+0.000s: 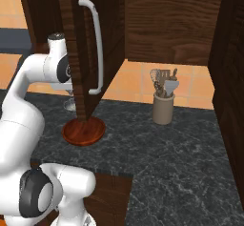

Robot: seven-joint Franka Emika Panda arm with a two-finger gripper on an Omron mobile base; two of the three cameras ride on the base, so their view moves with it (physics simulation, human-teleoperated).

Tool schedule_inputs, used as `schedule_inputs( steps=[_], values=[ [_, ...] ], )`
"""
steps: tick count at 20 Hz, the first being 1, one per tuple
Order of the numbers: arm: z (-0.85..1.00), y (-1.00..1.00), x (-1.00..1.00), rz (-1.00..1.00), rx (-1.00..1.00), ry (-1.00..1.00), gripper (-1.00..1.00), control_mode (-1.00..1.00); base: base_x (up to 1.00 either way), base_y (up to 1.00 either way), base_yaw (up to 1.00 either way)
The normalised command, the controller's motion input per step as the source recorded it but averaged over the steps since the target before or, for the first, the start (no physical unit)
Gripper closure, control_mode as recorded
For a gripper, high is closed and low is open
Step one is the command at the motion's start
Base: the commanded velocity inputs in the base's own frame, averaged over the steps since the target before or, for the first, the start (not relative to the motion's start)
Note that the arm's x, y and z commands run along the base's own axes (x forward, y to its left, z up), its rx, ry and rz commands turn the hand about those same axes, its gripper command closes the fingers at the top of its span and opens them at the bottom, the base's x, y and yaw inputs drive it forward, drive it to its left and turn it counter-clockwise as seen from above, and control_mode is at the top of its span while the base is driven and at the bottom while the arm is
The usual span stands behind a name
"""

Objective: Pick up the bowls on the counter and stack them on top of one another in the open cabinet. Place the smaller bowl on top of the larger bowl.

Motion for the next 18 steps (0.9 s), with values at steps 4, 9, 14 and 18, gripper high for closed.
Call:
schedule_inputs(
  steps=[4, 9, 14, 18],
  values=[
    [-0.18, 0.44, -0.33, 0.03, -0.01, -0.02, -1.0, -1.0, 0.0, 0.0, 0.0],
    [-0.39, 1.0, -0.02, 0.0, -0.22, 0.0, -1.0, -1.0, 0.0, 0.0, 0.0],
    [-0.35, 1.0, 0.16, 0.0, -0.27, 0.0, -1.0, -1.0, 0.0, 0.0, 0.0],
    [-0.39, 0.75, 0.5, 0.0, -0.23, 0.08, -1.0, -1.0, 0.0, 0.0, 0.0]
  ],
)
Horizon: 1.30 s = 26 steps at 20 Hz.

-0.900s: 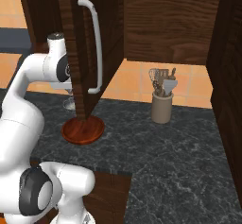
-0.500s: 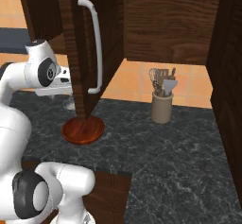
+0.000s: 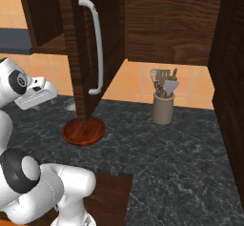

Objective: Pick up the bowls on the counter and stack them on top of one another in the open cabinet. Place the smaller bowl on top of the larger bowl.

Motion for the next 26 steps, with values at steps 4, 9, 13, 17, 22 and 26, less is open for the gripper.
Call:
schedule_inputs(
  steps=[4, 9, 13, 17, 22, 26],
  values=[
    [-0.49, 0.26, 0.44, 0.0, -0.12, 0.06, -1.0, -1.0, 0.0, 0.0, 0.0],
    [-0.13, 0.01, 0.16, 0.0, -0.03, 0.02, -1.0, -1.0, 0.0, 0.0, 0.0],
    [-0.24, 0.0, 0.38, 0.0, -0.08, -0.02, -1.0, -1.0, 0.0, 0.0, 0.0],
    [-0.29, 0.0, 0.32, 0.0, -0.01, 0.0, -1.0, -1.0, 0.0, 0.0, 0.0],
    [-0.25, 0.0, 0.35, 0.0, -0.04, 0.0, -1.0, -1.0, 0.0, 0.0, 0.0],
    [-0.36, 0.0, 0.45, 0.0, -0.06, 0.0, -1.0, -1.0, 0.0, 0.0, 0.0]
  ],
)
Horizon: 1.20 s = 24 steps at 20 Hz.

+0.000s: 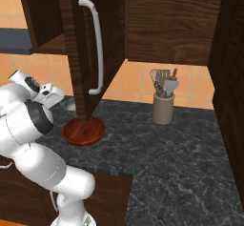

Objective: Pick up the bowls on the counter and stack them on top of one another in the open cabinet. Place the smaller bowl on top of the larger bowl.

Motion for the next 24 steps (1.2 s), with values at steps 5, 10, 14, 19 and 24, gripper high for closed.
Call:
schedule_inputs(
  steps=[5, 10, 14, 19, 24],
  values=[
    [-0.23, 0.0, 0.41, 0.0, -0.04, 0.0, -1.0, -1.0, 0.0, 0.0, 0.0],
    [-0.25, 0.11, 0.42, 0.0, -0.08, 0.0, -1.0, -1.0, 0.0, 0.0, 0.0],
    [-0.26, 0.14, 0.4, 0.0, -0.05, 0.0, -1.0, -1.0, 0.0, 0.0, 0.0],
    [-0.23, 0.0, 0.44, 0.0, -0.01, 0.0, -1.0, -1.0, 0.0, 0.0, 0.0],
    [-0.28, 0.02, 0.51, 0.0, -0.01, 0.0, -1.0, -1.0, 0.0, 0.0, 0.0]
  ],
)
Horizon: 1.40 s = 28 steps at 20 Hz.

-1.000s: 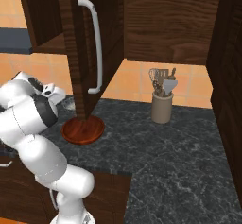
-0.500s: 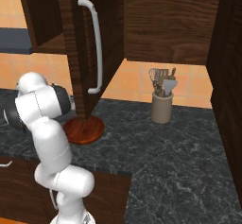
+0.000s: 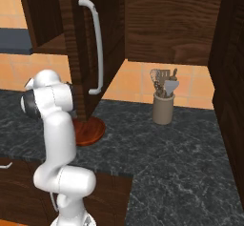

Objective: Pick up the bowls on the counter and stack them on top of one another in the open cabinet. Place the smaller bowl on top of the larger bowl.

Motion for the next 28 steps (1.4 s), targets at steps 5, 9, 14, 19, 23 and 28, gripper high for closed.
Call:
schedule_inputs(
  steps=[5, 9, 14, 19, 23, 28],
  values=[
    [-0.31, 0.04, 0.36, 0.0, 0.0, 0.0, -1.0, -1.0, 0.0, 0.0, 0.0],
    [-0.25, 0.0, 0.37, 0.0, 0.0, 0.0, 1.0, -1.0, 0.0, 0.0, 0.0],
    [-0.04, 0.0, 0.13, 0.0, 0.0, 0.0, 1.0, -1.0, 0.0, 0.0, 0.0],
    [0.12, 0.0, -0.21, -0.01, 0.01, -0.05, 1.0, -1.0, 0.0, 0.0, 0.0],
    [0.74, 0.0, -0.99, -0.06, 0.02, -0.34, 1.0, -1.0, 0.0, 0.0, 0.0],
    [0.91, -0.17, -1.0, -0.15, 0.07, -0.24, 1.0, -1.0, 0.0, 0.0, 0.0]
  ],
)
